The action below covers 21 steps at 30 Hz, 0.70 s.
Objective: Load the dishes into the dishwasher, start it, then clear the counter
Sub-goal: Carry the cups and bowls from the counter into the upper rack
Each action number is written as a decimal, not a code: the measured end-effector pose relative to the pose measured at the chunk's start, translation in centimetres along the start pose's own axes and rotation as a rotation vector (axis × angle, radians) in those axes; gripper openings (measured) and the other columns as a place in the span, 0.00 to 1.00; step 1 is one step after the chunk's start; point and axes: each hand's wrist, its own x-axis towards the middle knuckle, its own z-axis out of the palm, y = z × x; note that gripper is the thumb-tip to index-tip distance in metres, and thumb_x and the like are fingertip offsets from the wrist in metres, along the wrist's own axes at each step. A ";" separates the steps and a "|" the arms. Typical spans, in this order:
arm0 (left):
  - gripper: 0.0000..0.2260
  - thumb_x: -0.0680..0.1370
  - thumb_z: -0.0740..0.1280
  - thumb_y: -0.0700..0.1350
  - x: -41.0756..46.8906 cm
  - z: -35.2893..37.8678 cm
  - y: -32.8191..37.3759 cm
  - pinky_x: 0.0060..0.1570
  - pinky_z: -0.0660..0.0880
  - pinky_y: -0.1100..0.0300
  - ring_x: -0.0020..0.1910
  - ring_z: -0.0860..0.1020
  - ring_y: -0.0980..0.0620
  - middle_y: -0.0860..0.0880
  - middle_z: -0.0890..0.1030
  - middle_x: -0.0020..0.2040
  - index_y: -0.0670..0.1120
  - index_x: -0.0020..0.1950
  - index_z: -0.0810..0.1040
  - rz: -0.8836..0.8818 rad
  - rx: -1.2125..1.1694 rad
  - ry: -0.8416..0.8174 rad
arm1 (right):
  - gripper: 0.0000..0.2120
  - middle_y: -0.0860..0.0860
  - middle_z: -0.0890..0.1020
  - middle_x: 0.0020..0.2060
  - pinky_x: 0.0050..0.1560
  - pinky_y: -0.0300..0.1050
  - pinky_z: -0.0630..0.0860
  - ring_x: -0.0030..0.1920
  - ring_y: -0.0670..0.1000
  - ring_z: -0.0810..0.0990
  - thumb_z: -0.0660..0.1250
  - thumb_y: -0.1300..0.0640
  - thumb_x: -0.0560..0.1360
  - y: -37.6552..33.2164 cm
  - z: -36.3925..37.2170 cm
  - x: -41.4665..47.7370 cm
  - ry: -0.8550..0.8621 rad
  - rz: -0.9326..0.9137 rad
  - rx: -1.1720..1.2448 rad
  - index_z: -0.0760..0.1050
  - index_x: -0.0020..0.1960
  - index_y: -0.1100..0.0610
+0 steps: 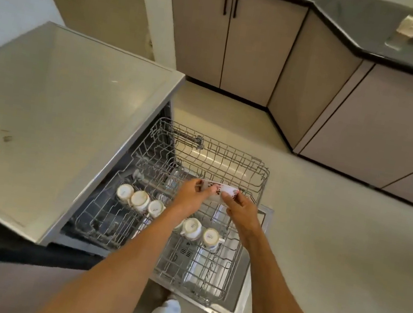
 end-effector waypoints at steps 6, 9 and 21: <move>0.14 0.82 0.58 0.54 5.9 0.0 -0.4 0.57 0.75 0.50 0.49 0.77 0.50 0.46 0.81 0.54 0.48 0.57 0.78 -0.058 0.075 -0.107 | 0.09 0.46 0.84 0.42 0.43 0.37 0.74 0.41 0.44 0.80 0.69 0.51 0.77 0.6 1.2 3.3 0.155 0.005 0.040 0.80 0.55 0.54; 0.12 0.82 0.57 0.53 8.5 0.4 -0.8 0.61 0.73 0.49 0.54 0.77 0.48 0.46 0.80 0.55 0.52 0.53 0.79 -0.099 0.031 -0.161 | 0.11 0.49 0.85 0.46 0.44 0.37 0.76 0.45 0.46 0.82 0.69 0.52 0.77 1.6 1.4 5.4 0.250 0.000 0.068 0.80 0.57 0.54; 0.20 0.83 0.55 0.42 17.2 5.9 -3.4 0.58 0.67 0.61 0.65 0.69 0.51 0.48 0.70 0.70 0.47 0.76 0.62 -0.191 0.001 -0.295 | 0.21 0.61 0.84 0.42 0.48 0.53 0.81 0.41 0.56 0.82 0.69 0.43 0.76 7.3 -0.4 16.6 0.566 0.304 0.141 0.81 0.47 0.63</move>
